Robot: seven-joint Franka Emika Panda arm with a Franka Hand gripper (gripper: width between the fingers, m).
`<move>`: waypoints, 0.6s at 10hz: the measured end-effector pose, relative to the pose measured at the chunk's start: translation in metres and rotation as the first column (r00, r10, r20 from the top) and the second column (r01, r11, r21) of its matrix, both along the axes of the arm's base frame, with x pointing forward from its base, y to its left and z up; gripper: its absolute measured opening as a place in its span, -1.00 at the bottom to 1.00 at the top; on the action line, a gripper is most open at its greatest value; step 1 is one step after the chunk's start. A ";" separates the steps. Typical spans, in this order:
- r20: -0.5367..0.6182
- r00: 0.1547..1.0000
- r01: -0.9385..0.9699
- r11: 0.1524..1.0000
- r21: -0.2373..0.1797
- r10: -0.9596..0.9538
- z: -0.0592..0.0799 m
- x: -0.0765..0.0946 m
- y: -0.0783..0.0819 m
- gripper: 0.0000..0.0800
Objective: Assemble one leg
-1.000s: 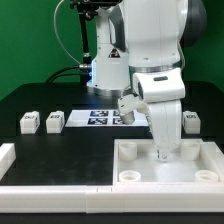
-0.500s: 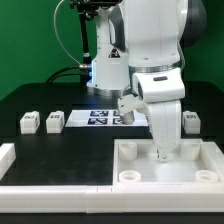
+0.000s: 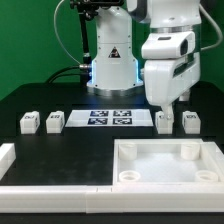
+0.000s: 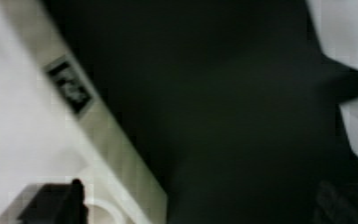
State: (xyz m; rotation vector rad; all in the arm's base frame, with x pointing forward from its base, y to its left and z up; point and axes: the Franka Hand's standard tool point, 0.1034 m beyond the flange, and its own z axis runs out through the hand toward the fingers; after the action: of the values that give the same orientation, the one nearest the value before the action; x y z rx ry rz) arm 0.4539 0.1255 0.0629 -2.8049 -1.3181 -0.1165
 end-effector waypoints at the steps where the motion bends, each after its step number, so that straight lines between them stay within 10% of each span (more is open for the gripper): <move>1: 0.000 0.989 0.146 0.989 0.016 -0.146 0.001 -0.011 0.020 0.62; 6: -0.097 0.735 0.676 0.736 0.036 -0.671 -0.009 -0.026 0.040 0.62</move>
Offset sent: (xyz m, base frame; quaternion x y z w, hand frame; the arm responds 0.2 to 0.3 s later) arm 0.0000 0.0000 0.0000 0.0000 0.0000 0.2667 0.9638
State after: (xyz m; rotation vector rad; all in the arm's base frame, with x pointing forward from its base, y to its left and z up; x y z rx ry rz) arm 0.4284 0.1653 0.0537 -3.0282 -0.2015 -0.0665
